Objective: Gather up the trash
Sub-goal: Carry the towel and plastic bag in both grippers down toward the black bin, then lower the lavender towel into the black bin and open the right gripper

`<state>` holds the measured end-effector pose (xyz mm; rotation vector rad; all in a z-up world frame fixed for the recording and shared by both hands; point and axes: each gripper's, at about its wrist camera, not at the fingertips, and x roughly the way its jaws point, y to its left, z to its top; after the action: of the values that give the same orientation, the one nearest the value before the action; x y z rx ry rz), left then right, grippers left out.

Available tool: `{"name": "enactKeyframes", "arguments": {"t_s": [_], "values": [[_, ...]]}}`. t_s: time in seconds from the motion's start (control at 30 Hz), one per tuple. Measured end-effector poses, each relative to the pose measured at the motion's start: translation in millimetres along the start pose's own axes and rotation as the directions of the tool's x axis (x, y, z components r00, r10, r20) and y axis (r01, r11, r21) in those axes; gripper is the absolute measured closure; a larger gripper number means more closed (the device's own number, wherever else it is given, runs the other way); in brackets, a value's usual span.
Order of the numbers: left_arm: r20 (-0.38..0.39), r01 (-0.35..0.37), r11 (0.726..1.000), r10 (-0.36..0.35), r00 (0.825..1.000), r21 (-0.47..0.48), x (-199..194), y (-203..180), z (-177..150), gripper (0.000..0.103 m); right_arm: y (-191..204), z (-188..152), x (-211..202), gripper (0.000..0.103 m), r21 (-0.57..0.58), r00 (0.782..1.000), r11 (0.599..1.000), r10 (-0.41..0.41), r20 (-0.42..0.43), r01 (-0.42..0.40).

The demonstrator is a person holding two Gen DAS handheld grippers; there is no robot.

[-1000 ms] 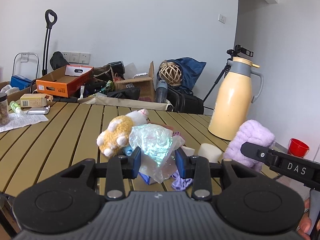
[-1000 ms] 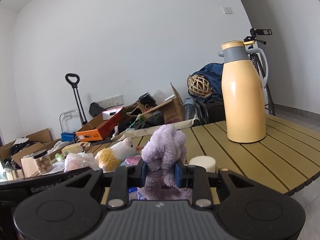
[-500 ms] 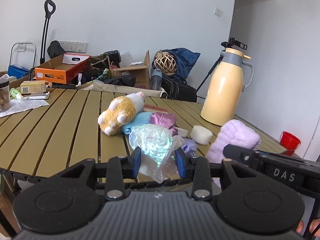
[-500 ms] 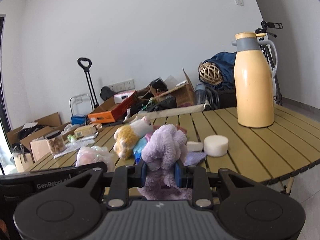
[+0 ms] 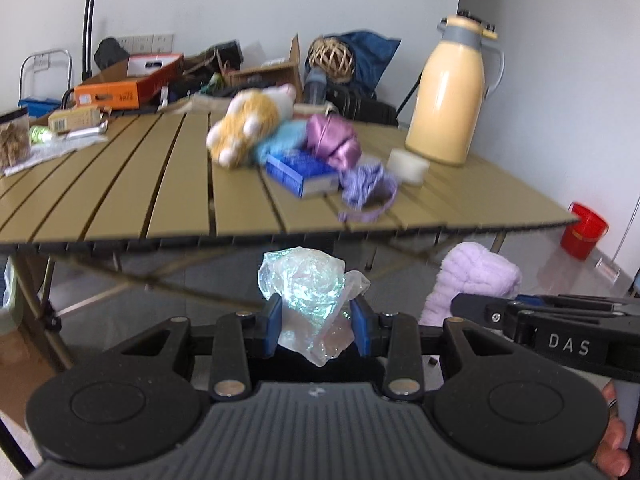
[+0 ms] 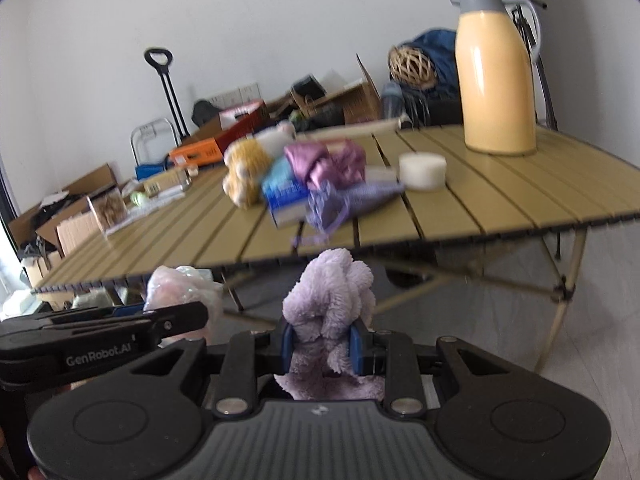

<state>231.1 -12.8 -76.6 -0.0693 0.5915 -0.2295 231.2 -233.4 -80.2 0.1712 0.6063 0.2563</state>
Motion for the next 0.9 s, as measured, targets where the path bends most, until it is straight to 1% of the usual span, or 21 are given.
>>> {"name": "enactKeyframes", "arguments": {"t_s": [0.13,0.23,0.33,0.47,0.6,0.77,0.9], "values": [[-0.061,-0.022,1.000,0.023,0.998,0.016,3,0,-20,0.067,0,-19,3,0.077,0.001,0.998,1.000,-0.017,-0.065,0.017],[-0.108,-0.042,0.999,0.045,0.993,0.030,5,-1,-34,0.067,1,-34,6,0.077,-0.005,0.992,0.999,-0.032,-0.122,0.032],[-0.155,-0.064,0.997,0.070,0.985,0.045,8,-2,-46,0.067,1,-50,11,0.077,-0.011,0.983,0.999,-0.048,-0.177,0.047],[-0.208,-0.092,0.994,0.104,0.973,0.066,12,-3,-65,0.067,2,-69,17,0.077,-0.021,0.966,0.997,-0.071,-0.249,0.067],[-0.265,-0.120,0.990,0.136,0.955,0.073,18,-1,-81,0.067,2,-85,24,0.077,-0.027,0.947,0.996,-0.085,-0.309,0.080],[-0.344,-0.155,0.983,0.179,0.922,0.096,29,1,-102,0.067,1,-99,36,0.077,-0.027,0.919,0.995,-0.098,-0.383,0.094],[-0.379,-0.179,0.976,0.212,0.901,0.122,39,2,-115,0.067,1,-105,44,0.077,-0.038,0.902,0.993,-0.118,-0.415,0.112]]}}
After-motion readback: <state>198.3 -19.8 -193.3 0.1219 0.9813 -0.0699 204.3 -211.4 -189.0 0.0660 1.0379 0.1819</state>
